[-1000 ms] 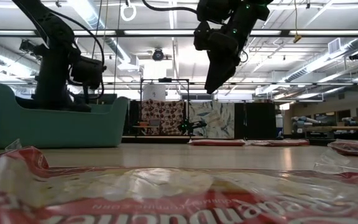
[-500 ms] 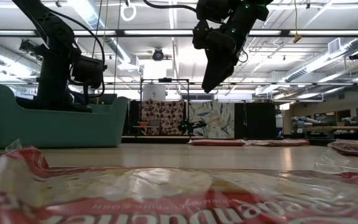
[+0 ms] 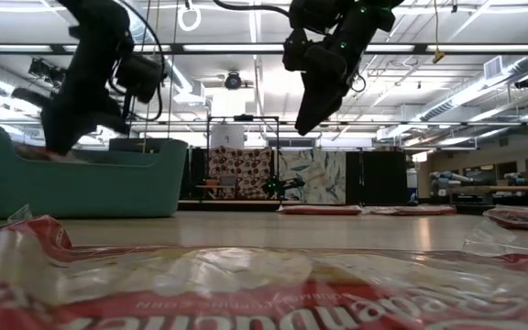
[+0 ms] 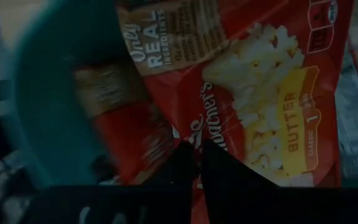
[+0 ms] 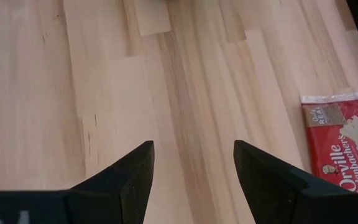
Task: Sort popcorn bags into baskets
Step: Put the popcorn bag into the green bin, then adjust the popcorn bag in the green bin
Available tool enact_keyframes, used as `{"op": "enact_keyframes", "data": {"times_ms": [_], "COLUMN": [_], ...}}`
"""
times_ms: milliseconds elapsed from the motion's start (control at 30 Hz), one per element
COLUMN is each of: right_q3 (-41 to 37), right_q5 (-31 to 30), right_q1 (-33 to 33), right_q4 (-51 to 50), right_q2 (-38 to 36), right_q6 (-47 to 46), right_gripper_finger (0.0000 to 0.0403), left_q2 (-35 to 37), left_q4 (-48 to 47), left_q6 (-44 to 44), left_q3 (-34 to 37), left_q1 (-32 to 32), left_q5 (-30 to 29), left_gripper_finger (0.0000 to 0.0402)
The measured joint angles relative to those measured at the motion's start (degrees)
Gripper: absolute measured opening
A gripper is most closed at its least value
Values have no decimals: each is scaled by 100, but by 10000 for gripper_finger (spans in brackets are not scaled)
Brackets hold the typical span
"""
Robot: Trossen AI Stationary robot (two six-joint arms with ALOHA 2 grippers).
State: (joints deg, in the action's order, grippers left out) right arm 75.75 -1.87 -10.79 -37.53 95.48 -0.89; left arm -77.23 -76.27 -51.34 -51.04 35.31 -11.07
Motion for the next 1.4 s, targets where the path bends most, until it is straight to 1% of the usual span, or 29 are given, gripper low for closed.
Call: {"op": "enact_keyframes", "data": {"times_ms": [133,200,233,267,333,400,500,567,667,800,867,1000,1133,1300,1367,1400], "right_q3": [0,0,0,0,0,0,0,0,0,0,0,0,0,0,0,0], "right_q5": [0,0,0,0,3,45,188,305,446,473,481,498,509,509,509,509], "right_q1": [-71,-97,-105,-109,-109,-109,-109,-109,-109,-109,-109,-96,-95,-94,-94,-96], "right_q4": [108,127,144,156,152,152,164,224,242,181,90,-148,-200,-224,-239,-237], "right_q2": [0,0,0,0,0,0,0,0,0,0,0,0,0,0,0,0], "right_q6": [5,31,59,88,151,254,410,514,691,747,752,755,755,752,752,752], "right_gripper_finger": [226,226,226,226,226,226,226,226,226,226,226,226,226,226,226,226], "left_q2": [1,0,4,11,7,-25,-193,-196,-238,-234,-229,-210,-146,-117,-94,-91], "left_q4": [-805,-1344,-1439,-1424,-1329,-1410,-1213,-1113,-441,491,521,89,252,195,372,615], "left_q6": [14,-191,-323,-414,-794,-1158,-1937,-2413,-2894,-3031,-3049,-3021,-2670,-2309,-2178,-2138], "left_q3": [-484,-571,-568,-548,-471,-425,-320,-257,-105,310,572,940,811,520,260,134], "left_q1": [-58,-139,-191,-253,-364,-511,-830,-1019,-1246,-1234,-1087,-776,-687,-686,-729,-762], "left_q5": [-111,-476,-705,-861,-932,-1175,-1332,-1322,-1159,-670,-538,-247,-241,-30,-27,-53], "left_gripper_finger": [19,19,19,19,19,19,20,20,21,31,42,68,95,132,145,151]}}
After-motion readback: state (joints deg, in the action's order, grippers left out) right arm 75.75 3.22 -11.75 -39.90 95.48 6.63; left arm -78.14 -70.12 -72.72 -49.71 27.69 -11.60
